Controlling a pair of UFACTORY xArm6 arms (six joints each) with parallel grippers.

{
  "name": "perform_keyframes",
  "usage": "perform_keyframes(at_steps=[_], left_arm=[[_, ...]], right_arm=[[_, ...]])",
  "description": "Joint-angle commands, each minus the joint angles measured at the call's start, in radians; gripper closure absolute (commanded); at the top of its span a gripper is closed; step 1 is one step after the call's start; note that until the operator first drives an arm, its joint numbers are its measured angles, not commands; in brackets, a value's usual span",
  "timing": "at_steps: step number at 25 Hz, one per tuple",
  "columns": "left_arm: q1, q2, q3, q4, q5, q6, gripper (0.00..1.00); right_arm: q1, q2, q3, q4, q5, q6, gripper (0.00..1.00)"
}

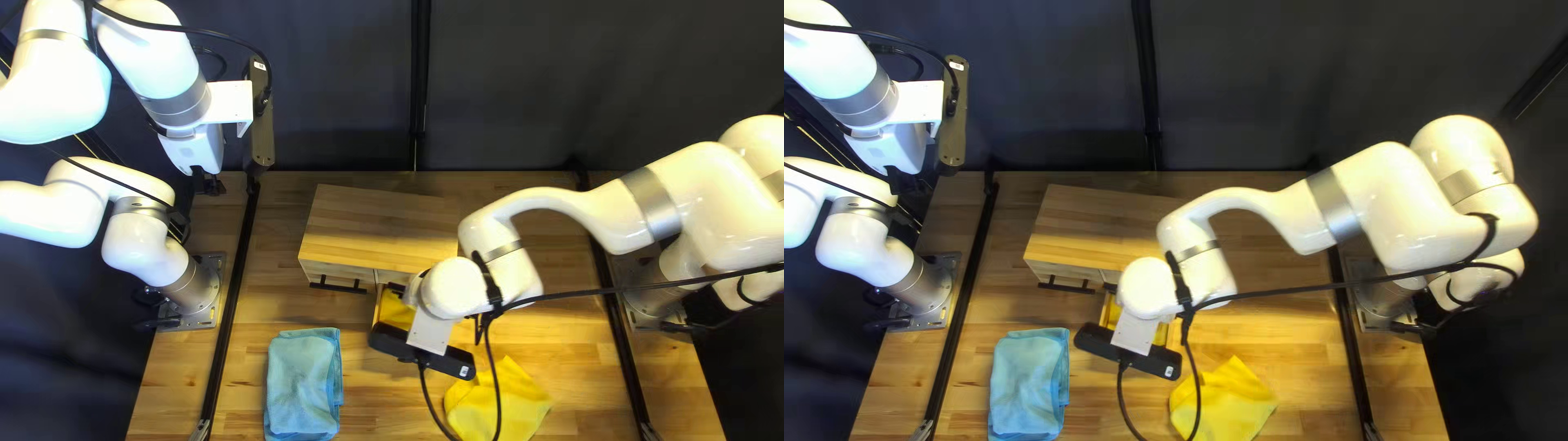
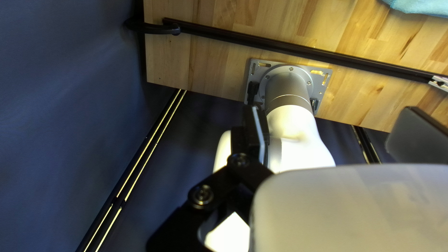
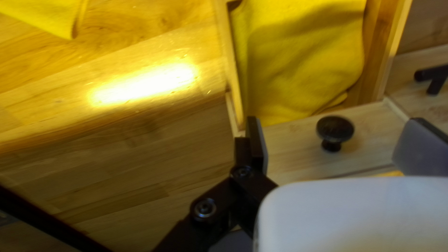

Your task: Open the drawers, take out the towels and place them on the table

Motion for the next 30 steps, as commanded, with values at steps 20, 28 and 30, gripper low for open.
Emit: perform_keyframes(at_steps=[20, 28, 30], left_arm=[[0.0, 0.0, 0.0, 0.0, 0.0, 0.0, 0.0], [0.0, 0.0, 0.0, 0.0, 0.0, 0.0, 0.0], [0.0, 0.0, 0.0, 0.0, 0.0, 0.0, 0.0]], right_arm=[[-0.006, 0.135, -0.057, -0.007, -0.034, -0.05, 0.0], [-0.004, 0.171, -0.085, -0.005, -0.022, -0.062, 0.0], [-0.007, 0.178, -0.099, -0.005, -0.013, -0.071, 0.0]])
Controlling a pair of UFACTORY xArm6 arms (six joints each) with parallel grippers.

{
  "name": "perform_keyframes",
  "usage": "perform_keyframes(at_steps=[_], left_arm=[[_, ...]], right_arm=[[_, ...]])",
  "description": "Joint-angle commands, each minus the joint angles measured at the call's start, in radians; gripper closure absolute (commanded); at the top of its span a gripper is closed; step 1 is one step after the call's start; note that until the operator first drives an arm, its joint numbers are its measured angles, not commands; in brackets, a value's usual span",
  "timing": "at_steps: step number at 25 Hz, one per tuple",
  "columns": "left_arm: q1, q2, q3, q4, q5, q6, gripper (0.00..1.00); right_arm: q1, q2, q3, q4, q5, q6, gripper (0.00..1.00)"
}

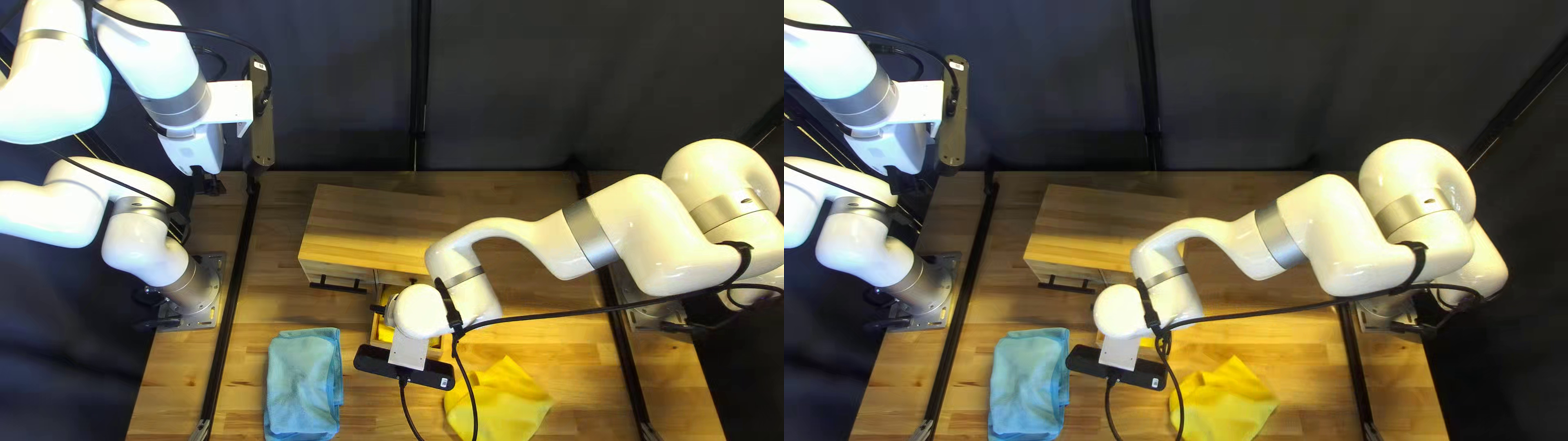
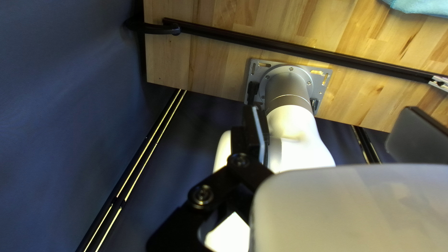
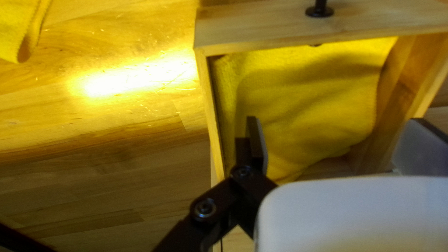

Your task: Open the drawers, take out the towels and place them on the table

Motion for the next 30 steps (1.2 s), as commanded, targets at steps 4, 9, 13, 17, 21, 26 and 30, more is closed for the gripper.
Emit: perform_keyframes(at_steps=[4, 9, 13, 17, 21, 26, 30], left_arm=[[0.0, 0.0, 0.0, 0.0, 0.0, 0.0, 0.0], [0.0, 0.0, 0.0, 0.0, 0.0, 0.0, 0.0], [0.0, 0.0, 0.0, 0.0, 0.0, 0.0, 0.0], [0.0, 0.0, 0.0, 0.0, 0.0, 0.0, 0.0], [0.0, 0.0, 0.0, 0.0, 0.0, 0.0, 0.0], [0.0, 0.0, 0.0, 0.0, 0.0, 0.0, 0.0], [0.0, 0.0, 0.0, 0.0, 0.0, 0.0, 0.0]], right_arm=[[-0.006, 0.022, -0.037, 0.001, 0.023, -0.021, 0.0], [-0.012, 0.039, -0.061, 0.009, 0.036, -0.037, 0.0], [-0.013, 0.034, -0.039, 0.009, 0.022, -0.04, 0.0], [-0.011, 0.028, -0.006, 0.009, -0.002, -0.034, 0.0], [-0.012, 0.029, 0.011, 0.008, -0.019, -0.031, 0.0], [-0.018, 0.032, 0.018, 0.008, -0.034, -0.037, 0.0], [-0.02, 0.031, 0.028, 0.005, -0.044, -0.037, 0.0]])
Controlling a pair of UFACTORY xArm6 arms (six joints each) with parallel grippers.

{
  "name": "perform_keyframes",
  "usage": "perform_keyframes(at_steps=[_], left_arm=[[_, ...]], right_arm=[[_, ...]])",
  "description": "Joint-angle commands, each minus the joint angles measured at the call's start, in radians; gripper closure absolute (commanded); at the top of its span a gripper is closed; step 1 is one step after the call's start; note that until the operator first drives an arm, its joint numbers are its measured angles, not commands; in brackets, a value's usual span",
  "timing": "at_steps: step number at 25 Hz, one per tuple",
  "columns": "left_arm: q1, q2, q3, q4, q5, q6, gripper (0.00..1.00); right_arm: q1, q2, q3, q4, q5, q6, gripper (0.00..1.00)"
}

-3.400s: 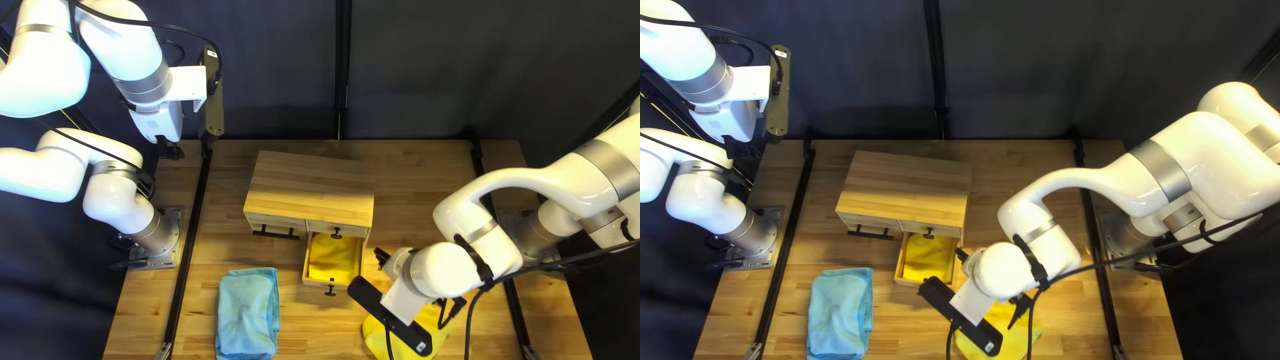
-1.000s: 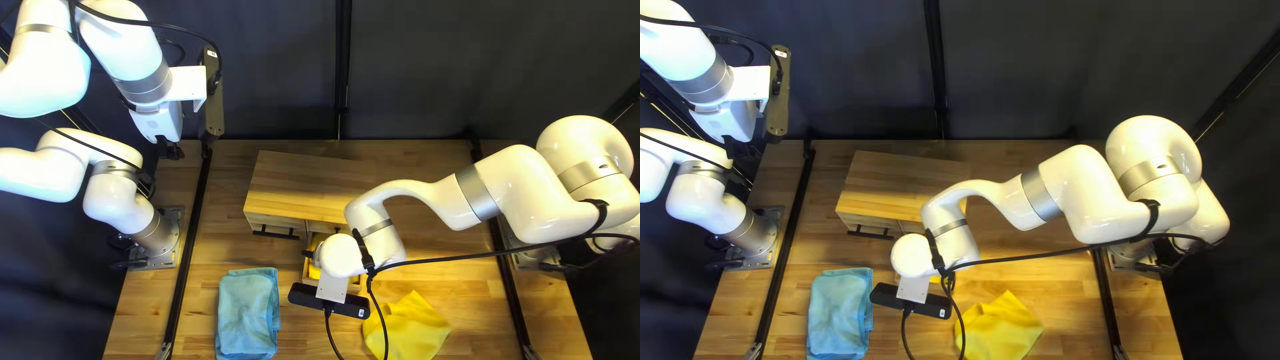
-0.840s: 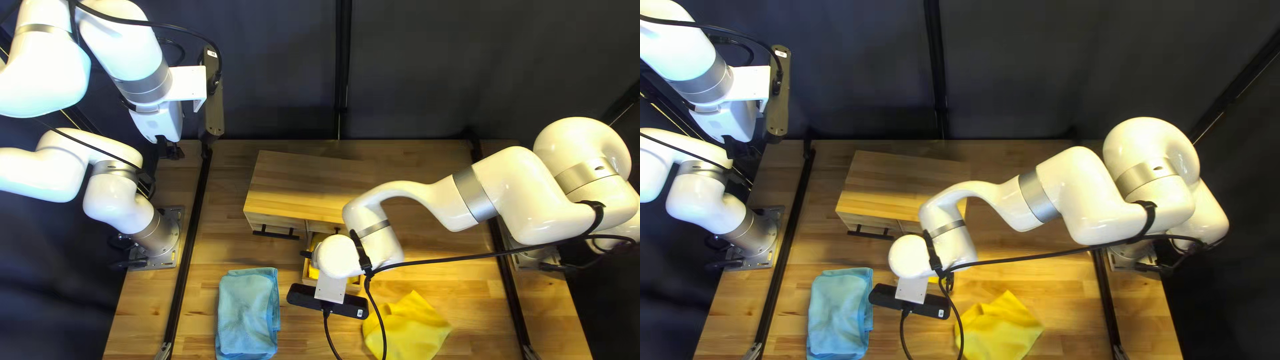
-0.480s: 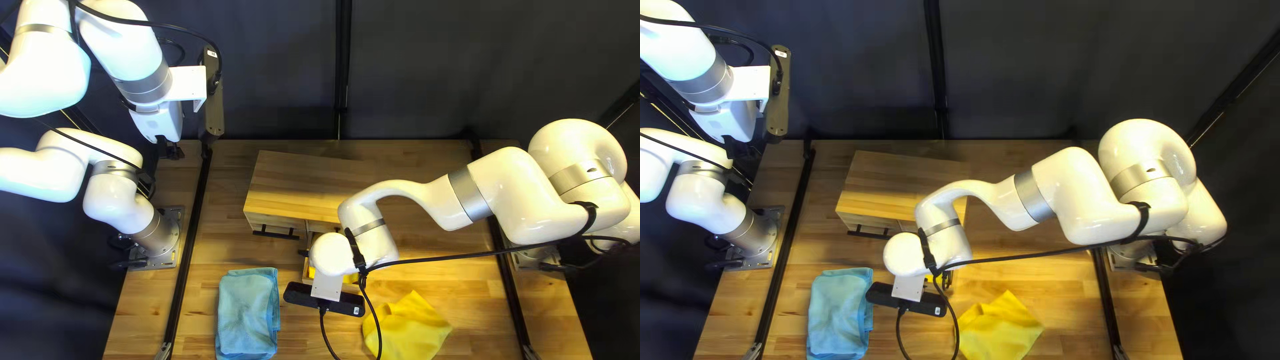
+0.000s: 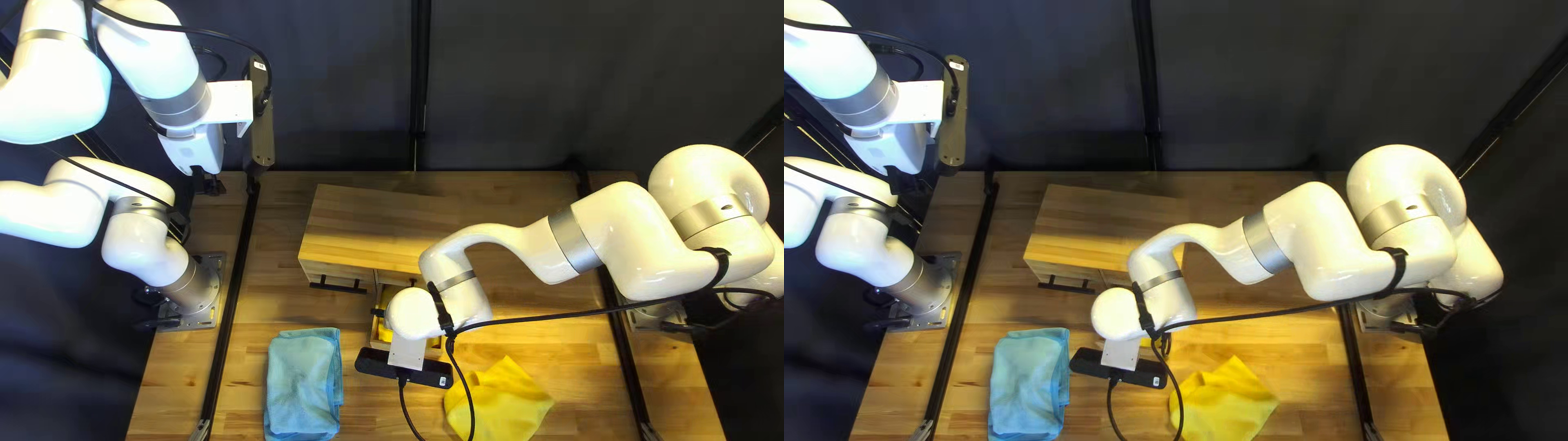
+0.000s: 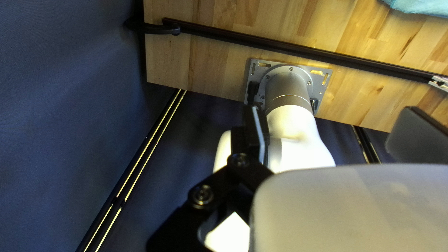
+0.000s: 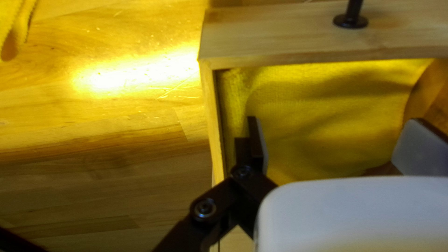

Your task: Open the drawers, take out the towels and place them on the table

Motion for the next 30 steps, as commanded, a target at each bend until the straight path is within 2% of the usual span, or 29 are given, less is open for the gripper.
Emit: perform_keyframes(at_steps=[1, 24, 30], left_arm=[[0.0, 0.0, 0.0, 0.0, 0.0, 0.0, 0.0], [0.0, 0.0, 0.0, 0.0, 0.0, 0.0, 0.0], [0.0, 0.0, 0.0, 0.0, 0.0, 0.0, 0.0]], right_arm=[[-0.001, -0.001, 0.009, -0.002, -0.008, 0.0, 0.0], [-0.004, 0.023, 0.016, -0.027, -0.019, 0.001, 0.0], [-0.008, 0.034, 0.012, -0.025, -0.011, -0.005, 0.1]])
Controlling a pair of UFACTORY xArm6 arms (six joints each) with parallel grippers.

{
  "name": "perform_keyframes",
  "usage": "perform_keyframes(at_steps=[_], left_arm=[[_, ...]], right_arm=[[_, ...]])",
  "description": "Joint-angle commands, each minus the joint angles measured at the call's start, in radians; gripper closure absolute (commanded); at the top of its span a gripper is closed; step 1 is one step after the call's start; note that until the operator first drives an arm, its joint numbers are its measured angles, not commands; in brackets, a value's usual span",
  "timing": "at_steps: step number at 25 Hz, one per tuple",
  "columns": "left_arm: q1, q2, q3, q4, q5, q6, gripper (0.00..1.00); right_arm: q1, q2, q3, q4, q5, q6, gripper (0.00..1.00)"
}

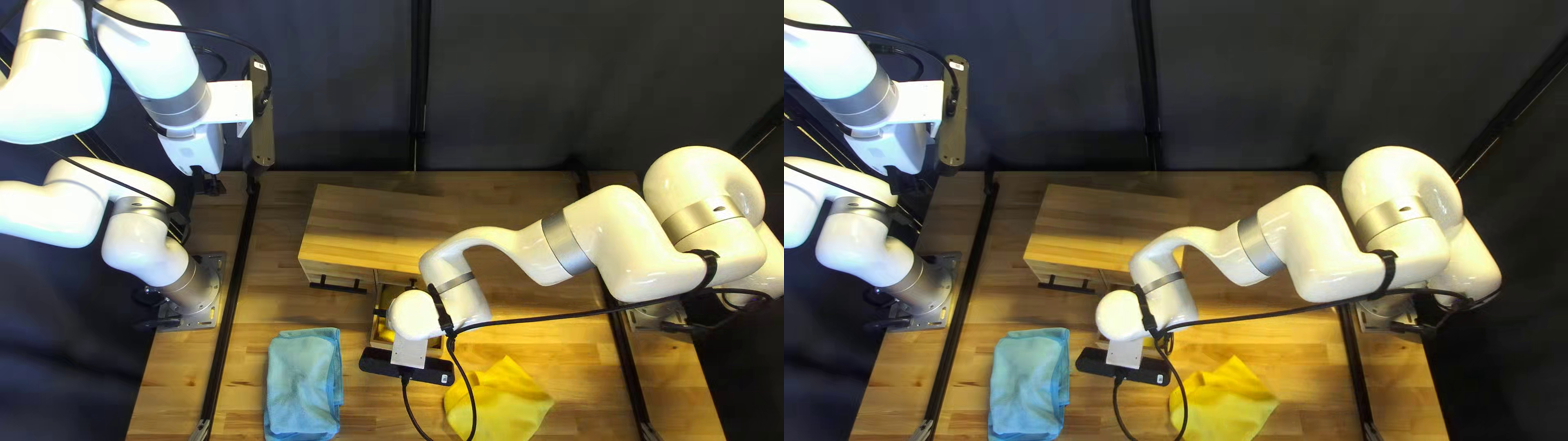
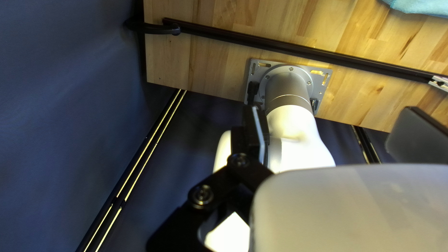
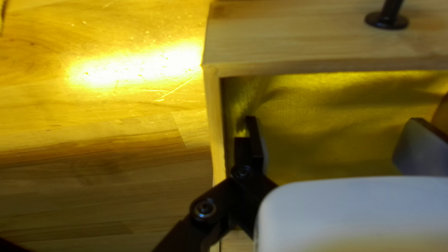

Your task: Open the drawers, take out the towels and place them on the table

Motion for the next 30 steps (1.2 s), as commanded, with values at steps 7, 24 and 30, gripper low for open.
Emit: perform_keyframes(at_steps=[7, 24, 30], left_arm=[[0.0, 0.0, 0.0, 0.0, 0.0, 0.0, 0.0], [0.0, 0.0, 0.0, 0.0, 0.0, 0.0, 0.0], [0.0, 0.0, 0.0, 0.0, 0.0, 0.0, 0.0]], right_arm=[[-0.009, 0.021, -0.02, 0.004, 0.014, -0.028, 1.0], [-0.01, -0.018, -0.003, -0.011, 0.029, -0.051, 1.0], [-0.01, -0.021, 0.009, -0.013, 0.019, -0.045, 0.0]])
